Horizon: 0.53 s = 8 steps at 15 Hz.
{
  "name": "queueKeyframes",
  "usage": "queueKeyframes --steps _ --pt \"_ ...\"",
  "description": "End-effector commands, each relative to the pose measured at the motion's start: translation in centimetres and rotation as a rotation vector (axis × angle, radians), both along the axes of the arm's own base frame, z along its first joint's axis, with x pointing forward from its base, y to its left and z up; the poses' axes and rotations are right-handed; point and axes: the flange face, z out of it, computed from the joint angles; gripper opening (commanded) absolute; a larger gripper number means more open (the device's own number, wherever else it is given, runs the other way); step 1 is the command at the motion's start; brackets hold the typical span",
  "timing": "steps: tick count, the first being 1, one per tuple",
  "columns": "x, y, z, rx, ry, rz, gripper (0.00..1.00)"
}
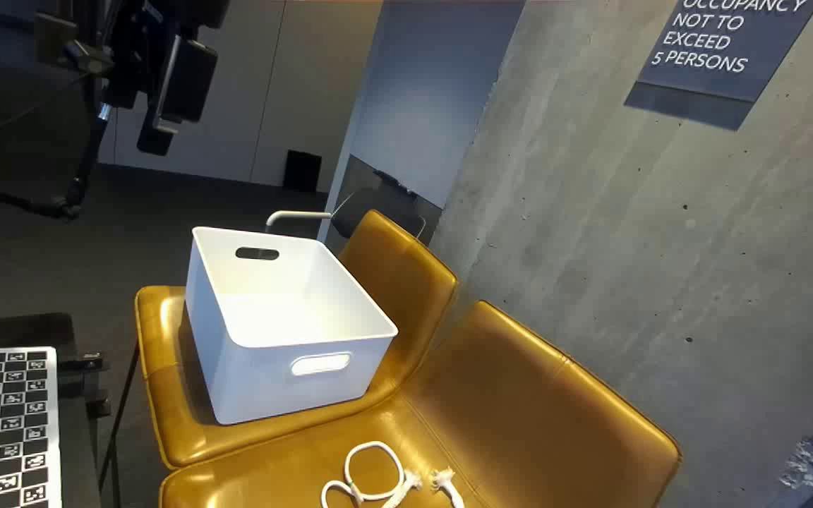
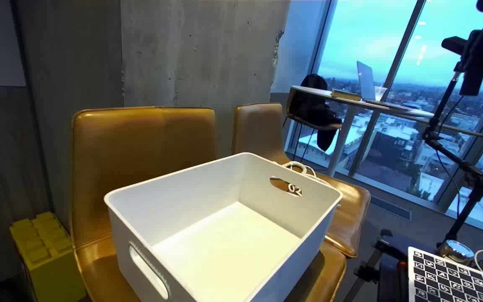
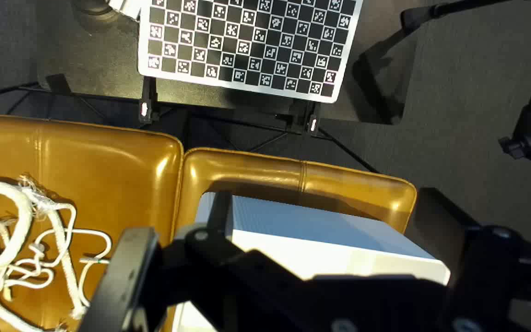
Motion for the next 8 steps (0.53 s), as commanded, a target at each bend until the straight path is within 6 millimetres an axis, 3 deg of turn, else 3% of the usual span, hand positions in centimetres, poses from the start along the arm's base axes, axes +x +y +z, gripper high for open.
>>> queueKeyframes --steps 1,5,8 --pt "0.0 0.0 0.1 0.0 -0.001 0.0 1.0" --pt "0.3 -0.1 0.1 0.0 -0.001 0.001 1.0" --pt "1.9 -1.3 -0.9 -0.004 0.0 -0.006 1.0"
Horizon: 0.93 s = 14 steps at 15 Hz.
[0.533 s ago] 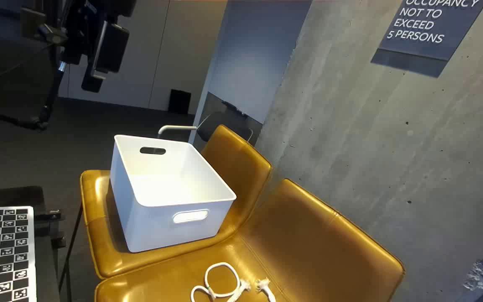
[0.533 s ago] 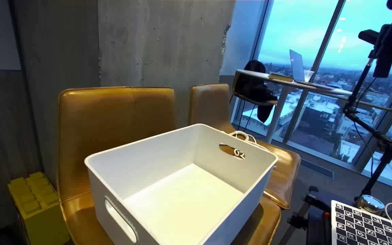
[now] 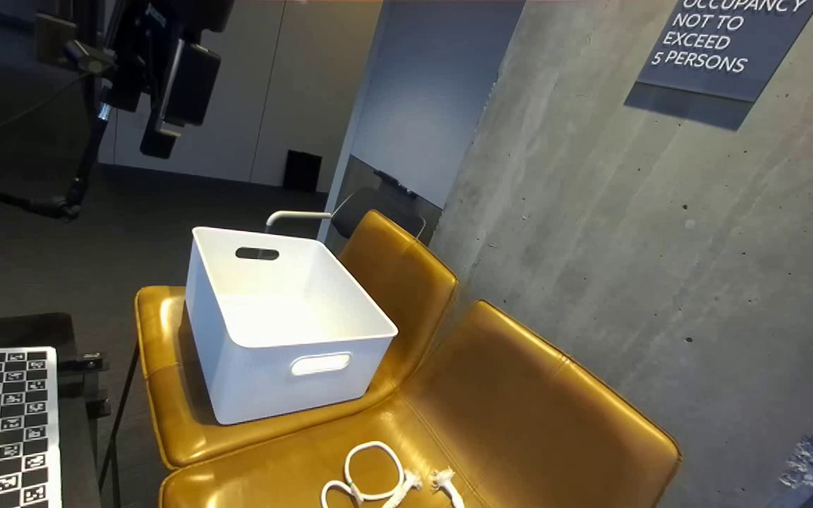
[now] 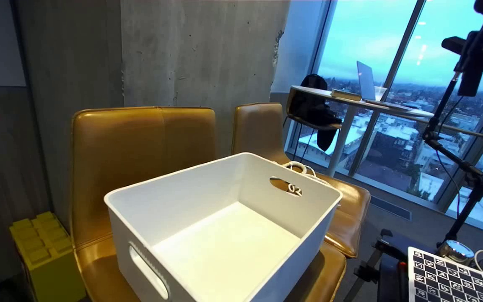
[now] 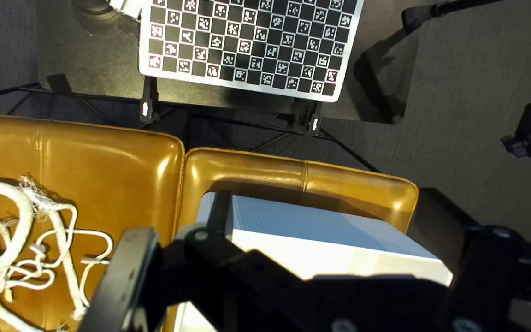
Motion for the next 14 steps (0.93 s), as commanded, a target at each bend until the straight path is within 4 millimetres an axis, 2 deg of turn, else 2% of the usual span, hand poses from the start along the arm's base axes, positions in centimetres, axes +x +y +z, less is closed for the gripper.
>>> queueKeyframes --steps 1,4,8,12,14 --pt "2.3 -1.8 -1.1 -0.006 -0.005 -0.01 1.0" --pt "4.9 -5.5 -3.1 -0.01 -0.009 -0.033 1.0" --pt "7.9 -11.9 -6.3 0.008 0.022 -0.054 1.0" --pt "10.2 -17.8 -8.9 -0.001 0.064 -0.074 1.0" --pt "11.0 -20.1 -10.4 -0.001 0.077 -0.063 1.0"
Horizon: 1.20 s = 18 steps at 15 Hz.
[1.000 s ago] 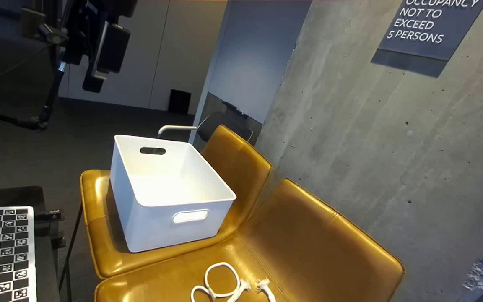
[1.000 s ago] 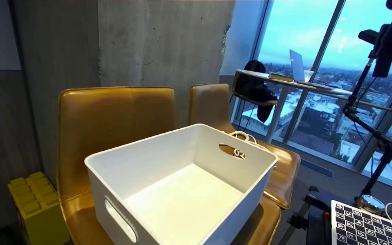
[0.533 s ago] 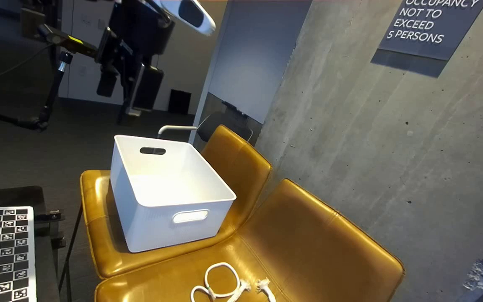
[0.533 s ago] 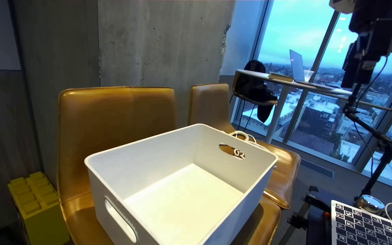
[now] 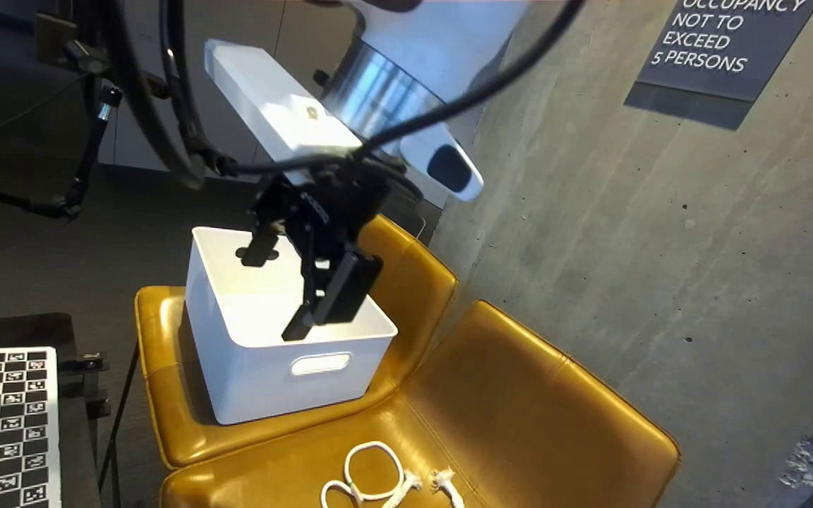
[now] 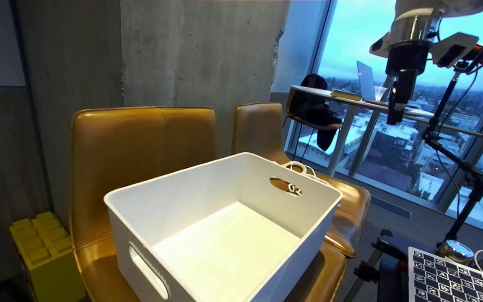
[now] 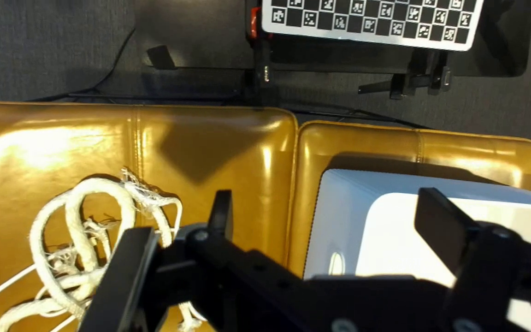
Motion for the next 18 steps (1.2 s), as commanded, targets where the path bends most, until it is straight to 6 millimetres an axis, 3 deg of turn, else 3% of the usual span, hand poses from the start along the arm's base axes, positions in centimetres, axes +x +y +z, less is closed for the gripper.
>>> queueKeyframes --steps 1,6,9,15,18 --pt "2.3 -4.2 -2.2 -0.01 0.021 0.043 1.0" --pt "5.3 -9.2 -7.6 -0.024 0.057 0.118 1.0" --pt "7.4 -11.0 -10.9 -0.059 0.084 0.18 1.0" --pt "10.3 -12.4 -17.9 -0.227 0.085 0.333 1.0" --pt "9.7 -11.4 -21.0 -0.304 0.023 0.426 1.0"
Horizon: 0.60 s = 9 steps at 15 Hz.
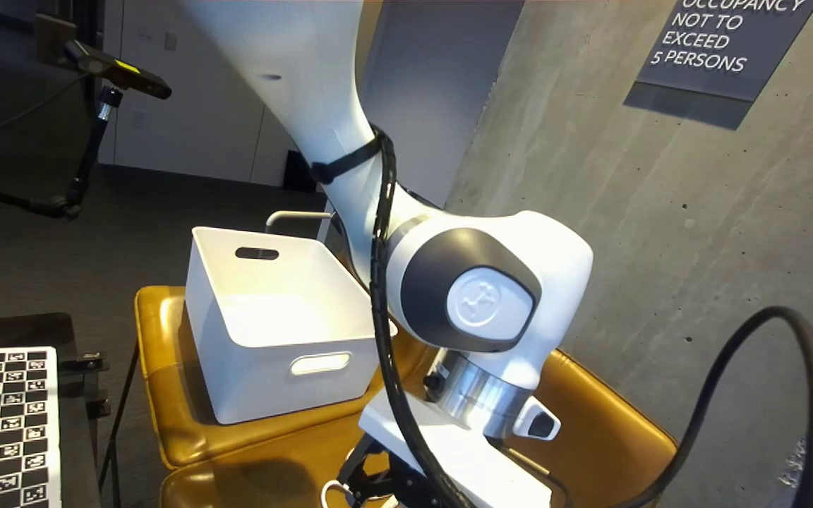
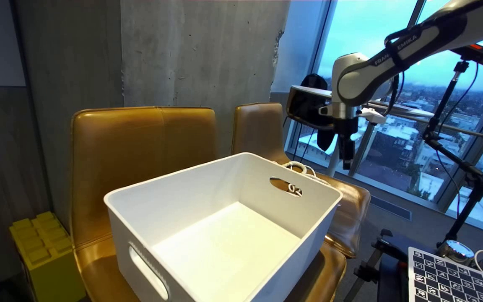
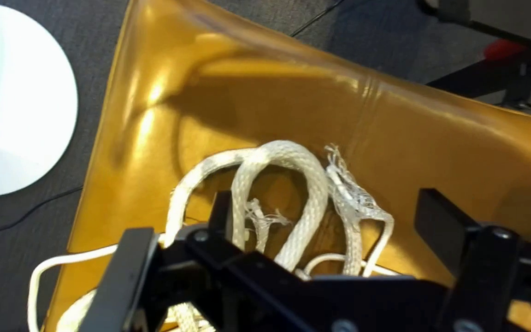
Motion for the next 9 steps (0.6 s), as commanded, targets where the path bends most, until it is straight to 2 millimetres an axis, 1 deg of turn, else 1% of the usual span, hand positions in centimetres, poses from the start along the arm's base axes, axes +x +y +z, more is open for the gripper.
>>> queueKeyframes --steps 1,6,7,9 --pt "-0.9 0.9 -2.7 -0.053 -0.073 0.129 1.0" --pt "-5.5 3.9 -7.1 -0.046 -0.127 0.194 1.0" --pt "-6.0 4.4 -7.8 -0.041 -0.131 0.207 1.0" --pt "-6.1 4.9 -8.5 -0.033 -0.139 0.222 1.0"
